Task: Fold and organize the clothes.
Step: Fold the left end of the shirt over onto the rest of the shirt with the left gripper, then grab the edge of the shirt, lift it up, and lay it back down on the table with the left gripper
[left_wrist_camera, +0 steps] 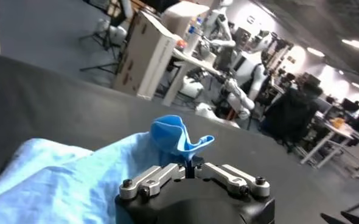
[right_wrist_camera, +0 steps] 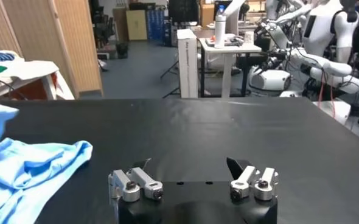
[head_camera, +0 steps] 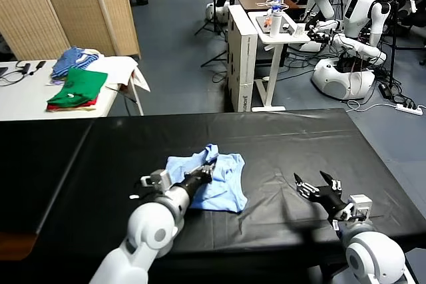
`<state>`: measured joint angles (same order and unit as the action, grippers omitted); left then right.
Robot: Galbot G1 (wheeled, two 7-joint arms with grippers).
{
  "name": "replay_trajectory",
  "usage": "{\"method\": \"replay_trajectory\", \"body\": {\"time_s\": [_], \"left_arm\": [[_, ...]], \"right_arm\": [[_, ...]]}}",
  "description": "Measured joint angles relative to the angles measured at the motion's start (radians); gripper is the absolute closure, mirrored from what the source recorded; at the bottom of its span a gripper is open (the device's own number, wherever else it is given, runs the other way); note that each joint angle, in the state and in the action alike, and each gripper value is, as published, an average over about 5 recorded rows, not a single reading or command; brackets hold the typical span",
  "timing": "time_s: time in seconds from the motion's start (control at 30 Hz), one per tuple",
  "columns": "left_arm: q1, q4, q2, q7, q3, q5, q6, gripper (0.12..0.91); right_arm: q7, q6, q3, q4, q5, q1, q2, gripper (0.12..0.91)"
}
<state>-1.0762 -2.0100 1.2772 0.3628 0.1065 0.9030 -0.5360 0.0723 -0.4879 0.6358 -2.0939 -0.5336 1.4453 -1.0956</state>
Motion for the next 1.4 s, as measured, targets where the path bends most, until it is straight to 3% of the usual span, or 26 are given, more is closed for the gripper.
{"method": "replay_trajectory", "body": {"time_s": [0.5,0.6,0.87,0.97,1.17,1.4], "left_arm": [[0.015,0.070,0.059,0.003,-0.042,-0.058,0.013,0.844],[0.016,0.082,0.079,0.005,-0.046,-0.067,0.018,0.751],[0.005,0.093,0.132,0.006,-0.049,-0.046,0.028,0.255],[-0.001,0.079,0.130,-0.002,-0.035,-0.046,0.034,0.148],[-0.011,0.041,0.067,-0.073,0.021,-0.135,0.066,0.124],[-0.053,0.022,-0.082,-0.100,0.117,-0.211,0.098,0.123]], "right_arm": [[-0.021,0.000,-0.017,-0.004,0.021,0.002,0.008,0.118],[-0.023,0.001,-0.032,-0.004,0.024,-0.007,0.020,0.118],[-0.028,-0.001,-0.095,-0.004,0.002,-0.041,0.055,0.118],[-0.033,-0.002,-0.128,-0.001,-0.021,-0.059,0.071,0.118],[-0.033,-0.007,-0.220,0.022,-0.035,-0.120,0.091,0.118],[-0.050,-0.010,-0.345,0.061,-0.004,-0.208,0.078,0.118]]}}
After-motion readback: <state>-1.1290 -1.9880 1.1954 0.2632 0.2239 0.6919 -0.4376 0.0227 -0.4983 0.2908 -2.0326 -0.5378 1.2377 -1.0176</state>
